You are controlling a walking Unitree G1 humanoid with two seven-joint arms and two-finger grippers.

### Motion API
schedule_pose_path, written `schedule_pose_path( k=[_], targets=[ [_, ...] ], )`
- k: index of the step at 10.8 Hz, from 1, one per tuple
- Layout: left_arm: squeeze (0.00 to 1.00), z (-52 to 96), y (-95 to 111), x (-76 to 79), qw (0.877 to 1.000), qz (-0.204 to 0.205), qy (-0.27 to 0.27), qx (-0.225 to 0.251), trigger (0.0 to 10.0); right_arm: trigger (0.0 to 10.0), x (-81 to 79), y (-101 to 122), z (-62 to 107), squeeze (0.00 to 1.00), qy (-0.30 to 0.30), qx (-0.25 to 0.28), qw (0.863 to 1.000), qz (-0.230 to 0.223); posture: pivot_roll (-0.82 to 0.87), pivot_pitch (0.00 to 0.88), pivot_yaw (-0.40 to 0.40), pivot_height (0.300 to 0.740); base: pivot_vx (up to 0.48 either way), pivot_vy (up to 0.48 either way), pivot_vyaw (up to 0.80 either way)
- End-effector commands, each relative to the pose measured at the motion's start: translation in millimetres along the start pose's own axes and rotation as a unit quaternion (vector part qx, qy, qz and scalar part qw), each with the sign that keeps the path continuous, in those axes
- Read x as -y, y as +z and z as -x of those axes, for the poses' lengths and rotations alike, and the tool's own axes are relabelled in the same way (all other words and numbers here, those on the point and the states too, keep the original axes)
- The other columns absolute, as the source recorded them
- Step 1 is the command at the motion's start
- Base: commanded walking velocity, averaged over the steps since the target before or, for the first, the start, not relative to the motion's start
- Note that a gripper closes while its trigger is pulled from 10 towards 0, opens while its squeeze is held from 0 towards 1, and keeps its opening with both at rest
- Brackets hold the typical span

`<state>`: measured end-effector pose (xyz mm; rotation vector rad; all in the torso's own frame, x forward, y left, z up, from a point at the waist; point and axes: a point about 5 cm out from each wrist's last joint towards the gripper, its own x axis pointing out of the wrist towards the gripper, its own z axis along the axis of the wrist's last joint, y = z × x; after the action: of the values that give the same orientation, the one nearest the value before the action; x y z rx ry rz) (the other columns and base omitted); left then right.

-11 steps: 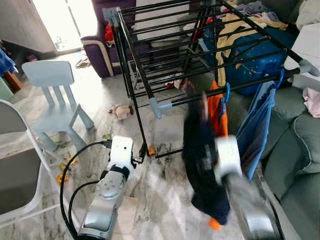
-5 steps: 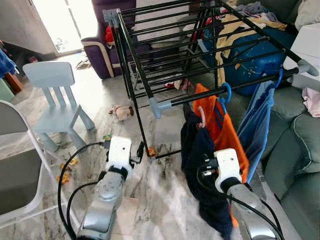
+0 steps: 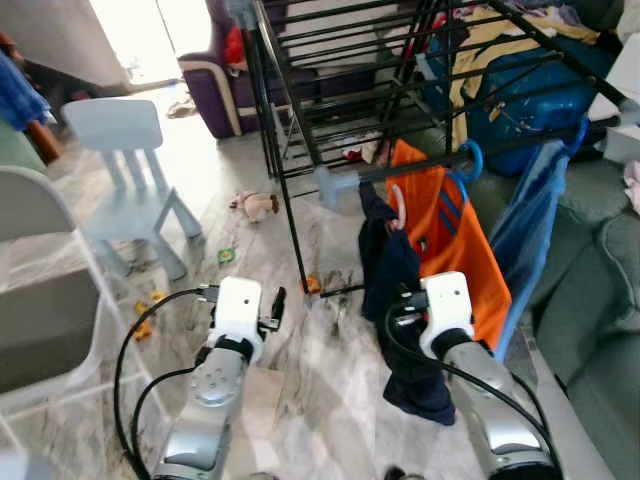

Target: Hang hanger

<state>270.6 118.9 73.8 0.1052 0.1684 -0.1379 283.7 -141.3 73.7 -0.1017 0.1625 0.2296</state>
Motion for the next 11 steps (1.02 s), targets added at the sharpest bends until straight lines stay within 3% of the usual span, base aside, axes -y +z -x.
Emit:
schedule_pose_path(
  k=[1,8,11],
  targets=[
    [0.00,2.0,0,-3.0,1.000,-0.006,0.009,0.002,10.0,10.0,-0.5,7,-2.1,0.00,-0.001,0.015,1.000,-0.001,-0.06,0.000,0.088,0.740,-0.356,0.000,0.00],
    [0.00,0.9,1,-1.9,1.000,-0.011,0.007,0.000,10.0,10.0,-2.3,6,-4.7,0.00,-0.002,0.007,1.000,-0.007,-0.06,0.000,0.093,0.740,-0.352,0.000,0.00],
    [0.00,1.2,2,-2.1,1.000,-0.002,0.003,0.003,10.0,10.0,-8.7,23,-16.7,0.00,0.016,0.002,1.000,-0.008,-0.06,0.000,0.096,0.740,0.000,0.000,0.00]
  ],
)
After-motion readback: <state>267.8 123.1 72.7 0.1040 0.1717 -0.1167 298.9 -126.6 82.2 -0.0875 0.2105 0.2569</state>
